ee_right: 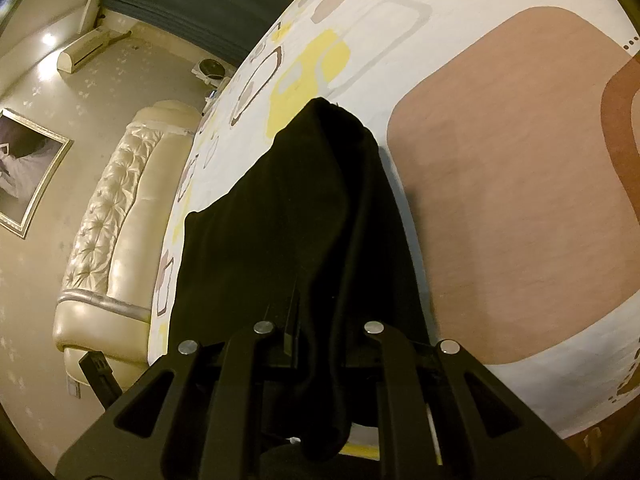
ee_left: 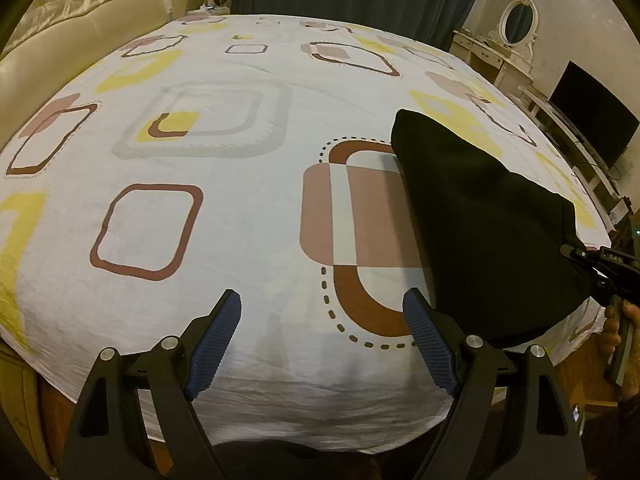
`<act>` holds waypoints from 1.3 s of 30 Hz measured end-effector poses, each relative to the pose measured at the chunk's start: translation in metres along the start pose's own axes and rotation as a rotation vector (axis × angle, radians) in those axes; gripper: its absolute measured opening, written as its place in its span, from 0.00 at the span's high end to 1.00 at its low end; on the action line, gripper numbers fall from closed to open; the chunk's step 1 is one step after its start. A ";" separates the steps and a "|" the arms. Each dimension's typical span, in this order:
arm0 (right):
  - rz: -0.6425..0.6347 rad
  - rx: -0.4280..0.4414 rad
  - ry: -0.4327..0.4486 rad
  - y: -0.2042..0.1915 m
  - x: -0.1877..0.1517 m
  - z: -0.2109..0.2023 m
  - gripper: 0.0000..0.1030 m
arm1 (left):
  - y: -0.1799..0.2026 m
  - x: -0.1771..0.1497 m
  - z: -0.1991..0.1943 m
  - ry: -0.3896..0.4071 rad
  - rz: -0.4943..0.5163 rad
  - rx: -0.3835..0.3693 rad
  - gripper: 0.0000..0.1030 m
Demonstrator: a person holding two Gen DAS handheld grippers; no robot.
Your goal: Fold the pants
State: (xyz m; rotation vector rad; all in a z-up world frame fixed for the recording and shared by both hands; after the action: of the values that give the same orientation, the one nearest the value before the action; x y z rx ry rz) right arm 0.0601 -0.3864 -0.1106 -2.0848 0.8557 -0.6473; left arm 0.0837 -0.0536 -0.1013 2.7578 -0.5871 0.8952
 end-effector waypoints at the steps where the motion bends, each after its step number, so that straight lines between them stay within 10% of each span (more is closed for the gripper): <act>1: 0.003 -0.001 0.004 0.001 0.000 -0.001 0.89 | 0.001 0.000 0.000 -0.002 0.000 -0.003 0.20; 18: 0.020 -0.037 0.068 0.011 0.012 -0.026 0.85 | 0.018 0.003 0.007 -0.018 -0.007 -0.078 0.20; 26: 0.085 -0.023 0.168 0.025 0.028 -0.081 0.38 | 0.032 0.003 0.016 -0.041 -0.007 -0.143 0.20; 39: 0.108 0.081 0.000 0.022 -0.005 -0.050 0.32 | 0.060 0.021 0.019 -0.001 -0.072 -0.367 0.20</act>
State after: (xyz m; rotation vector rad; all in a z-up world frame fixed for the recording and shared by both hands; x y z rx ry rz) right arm 0.0155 -0.4164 -0.1007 -1.9519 0.9203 -0.6147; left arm 0.0839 -0.1202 -0.1012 2.4323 -0.5819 0.6905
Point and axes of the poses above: each gripper's, at about its wrist camera, not at the fingertips, and z roughly the way its jaws point, y to its right, x to its top, the point moved 9 cm from there along z, roughly the way its jaws point, and after that the axes turned 12 degrees about z, right-handed, at the moved point
